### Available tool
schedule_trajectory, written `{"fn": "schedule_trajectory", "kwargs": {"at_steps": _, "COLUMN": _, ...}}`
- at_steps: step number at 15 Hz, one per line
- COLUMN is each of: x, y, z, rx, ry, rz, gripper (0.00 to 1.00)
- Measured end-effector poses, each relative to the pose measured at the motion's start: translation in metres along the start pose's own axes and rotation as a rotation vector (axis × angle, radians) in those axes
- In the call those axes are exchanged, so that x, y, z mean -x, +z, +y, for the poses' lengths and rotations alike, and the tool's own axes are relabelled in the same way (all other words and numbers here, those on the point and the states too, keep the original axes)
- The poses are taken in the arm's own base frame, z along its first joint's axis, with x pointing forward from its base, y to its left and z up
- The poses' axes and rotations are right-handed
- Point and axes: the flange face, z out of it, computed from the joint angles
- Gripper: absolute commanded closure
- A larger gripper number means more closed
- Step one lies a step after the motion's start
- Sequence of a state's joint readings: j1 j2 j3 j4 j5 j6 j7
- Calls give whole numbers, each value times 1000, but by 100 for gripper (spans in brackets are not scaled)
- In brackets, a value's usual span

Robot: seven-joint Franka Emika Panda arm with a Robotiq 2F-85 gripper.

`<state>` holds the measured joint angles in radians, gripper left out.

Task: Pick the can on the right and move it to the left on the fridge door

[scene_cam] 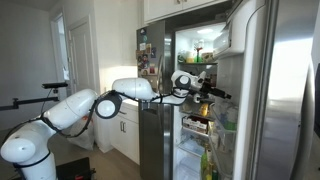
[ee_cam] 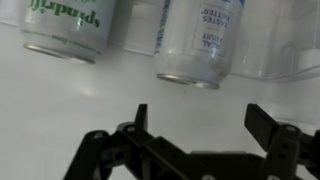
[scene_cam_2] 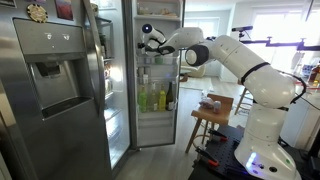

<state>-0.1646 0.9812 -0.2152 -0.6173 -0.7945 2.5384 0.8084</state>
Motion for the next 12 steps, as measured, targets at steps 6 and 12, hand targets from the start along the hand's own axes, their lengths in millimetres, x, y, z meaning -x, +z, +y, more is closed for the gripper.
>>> {"fn": "schedule_trajectory", "kwargs": {"at_steps": 6, "x": -19, "y": -14, "z": 1, "rx": -8, "ry": 15, "rz": 40, "gripper": 0}}
{"fn": "schedule_trajectory", "kwargs": {"at_steps": 12, "x": -36, "y": -37, "z": -10, "rx": -84, "ry": -17, "rz": 34, "gripper": 0}}
